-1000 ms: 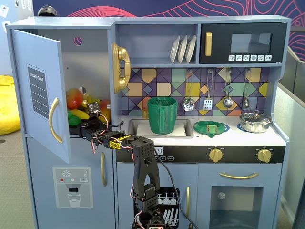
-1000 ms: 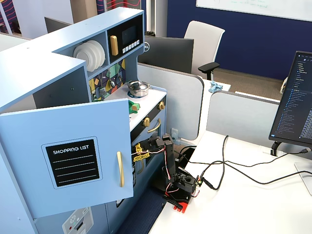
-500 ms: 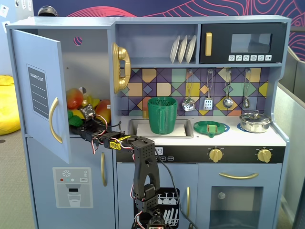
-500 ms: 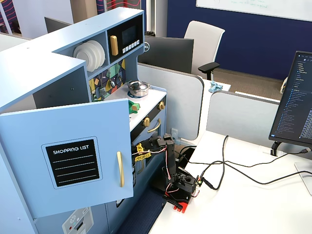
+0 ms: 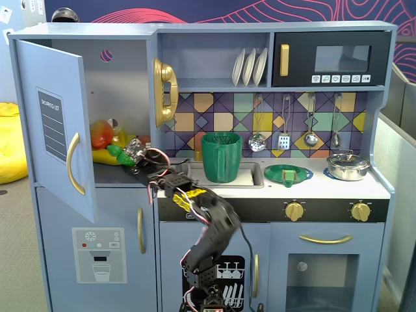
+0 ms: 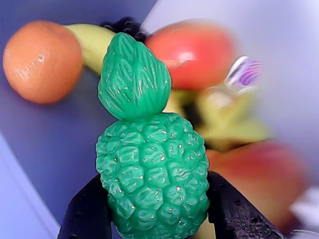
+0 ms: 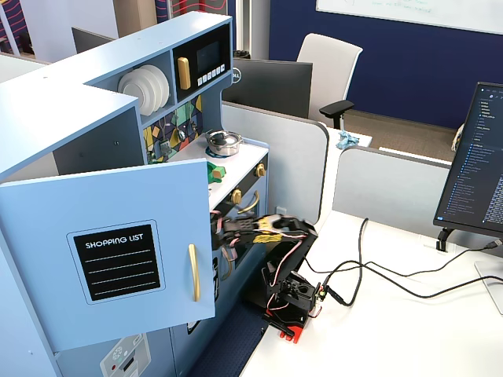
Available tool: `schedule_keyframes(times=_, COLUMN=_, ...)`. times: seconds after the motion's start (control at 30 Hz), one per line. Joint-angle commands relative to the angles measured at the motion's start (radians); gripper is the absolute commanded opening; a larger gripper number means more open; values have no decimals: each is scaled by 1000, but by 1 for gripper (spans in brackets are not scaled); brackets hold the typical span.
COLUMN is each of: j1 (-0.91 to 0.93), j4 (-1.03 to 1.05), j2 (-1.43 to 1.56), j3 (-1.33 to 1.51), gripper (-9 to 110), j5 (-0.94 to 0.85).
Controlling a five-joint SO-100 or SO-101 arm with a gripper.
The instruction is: Pick up the green pineapple from the left cabinet and place it in the green recipient
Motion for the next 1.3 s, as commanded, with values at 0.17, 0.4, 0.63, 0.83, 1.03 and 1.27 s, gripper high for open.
schedule_keyframes(times=0.17, j1=-25, j4=339, j2=465, j3=48, gripper=0, j5=-120)
schedule_keyframes(times=0.4, j1=198, j4=621, j2=606, j3=-97, gripper=0, j5=5)
schedule_keyframes(times=0.63, j1=580, j4=785, j2=535, j3=-333, gripper=0, j5=402)
schedule_keyframes(times=0.83, j1=723, j4=723, j2=423, j3=-399, gripper=0, j5=663)
schedule_keyframes(times=1.03, j1=804, j4=588, j2=184, j3=-486, gripper=0, j5=710)
schedule_keyframes(times=1.27, j1=782, j4=407, j2=-63, j3=-551, gripper=0, j5=653)
